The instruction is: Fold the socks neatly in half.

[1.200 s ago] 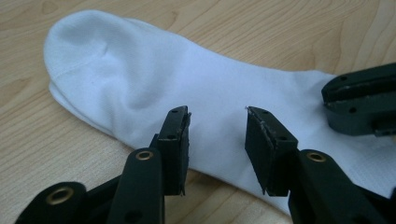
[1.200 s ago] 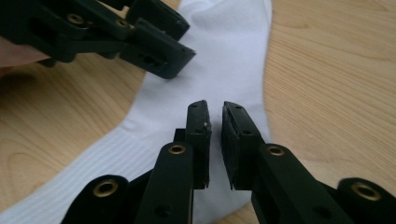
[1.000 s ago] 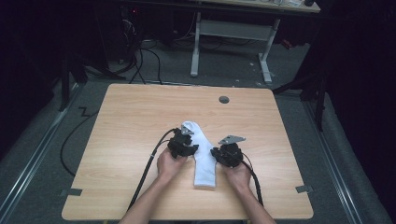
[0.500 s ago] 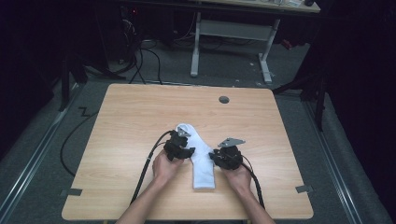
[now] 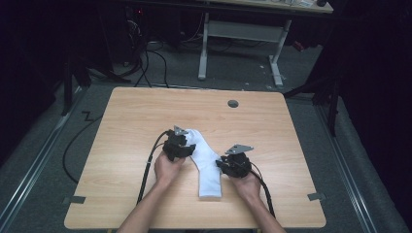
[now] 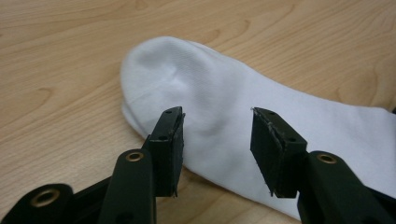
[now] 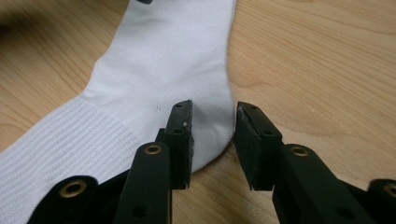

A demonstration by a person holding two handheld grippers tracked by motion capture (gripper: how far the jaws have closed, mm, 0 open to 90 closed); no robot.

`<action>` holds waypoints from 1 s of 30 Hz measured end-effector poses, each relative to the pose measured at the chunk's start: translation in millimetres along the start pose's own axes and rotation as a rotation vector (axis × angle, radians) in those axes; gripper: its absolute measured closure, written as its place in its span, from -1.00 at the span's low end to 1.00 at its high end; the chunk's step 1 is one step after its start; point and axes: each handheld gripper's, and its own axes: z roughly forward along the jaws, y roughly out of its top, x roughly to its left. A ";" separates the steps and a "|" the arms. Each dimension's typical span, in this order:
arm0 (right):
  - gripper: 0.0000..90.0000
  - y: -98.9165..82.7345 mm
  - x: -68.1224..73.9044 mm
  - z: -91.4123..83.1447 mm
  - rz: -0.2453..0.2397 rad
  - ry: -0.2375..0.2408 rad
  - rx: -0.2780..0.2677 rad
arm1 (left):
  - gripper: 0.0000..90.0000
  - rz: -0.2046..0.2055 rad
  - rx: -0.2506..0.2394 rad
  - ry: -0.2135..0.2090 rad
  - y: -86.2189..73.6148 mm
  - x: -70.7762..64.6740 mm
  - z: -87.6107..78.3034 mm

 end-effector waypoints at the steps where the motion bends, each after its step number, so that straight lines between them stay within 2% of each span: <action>1: 0.46 0.0 0.2 -0.1 -0.002 -0.002 0.000 | 0.22 -0.013 -0.004 0.006 0.3 3.4 -0.3; 2: 0.46 -0.2 -0.5 0.1 -0.001 -0.003 -0.001 | 0.23 -0.019 -0.001 0.008 0.6 4.9 -0.6; 4: 0.46 -1.0 -0.4 0.0 0.006 -0.002 -0.005 | 0.23 -0.008 0.049 0.019 4.8 7.6 -1.0; 5: 0.45 -1.9 -0.3 0.0 0.002 -0.004 -0.011 | 0.24 -0.003 0.053 0.024 6.2 7.9 -2.4; 10: 0.41 -6.0 1.0 -2.5 0.010 -0.012 -0.017 | 0.22 0.000 0.031 0.056 15.2 11.6 -11.3; 13: 0.41 -6.9 0.7 -2.6 0.006 -0.014 -0.024 | 0.19 -0.010 0.042 0.074 18.9 18.0 -9.7; 16: 0.41 -8.3 1.7 -2.8 0.003 -0.020 -0.031 | 0.18 -0.032 0.033 0.087 18.8 22.4 -7.6; 19: 0.42 -9.1 1.8 -2.8 -0.002 -0.020 -0.038 | 0.17 -0.038 0.052 0.105 18.6 28.2 -2.2; 24: 0.42 -9.4 2.7 -3.3 -0.001 -0.022 -0.034 | 0.16 -0.050 0.052 0.108 24.6 32.0 4.7; 26: 0.42 -9.2 3.0 -3.9 -0.011 -0.024 -0.030 | 0.16 -0.070 0.039 0.100 24.8 33.3 6.9; 30: 0.43 -8.7 3.6 -4.6 -0.015 -0.027 -0.023 | 0.16 -0.086 0.071 0.094 20.5 36.7 17.0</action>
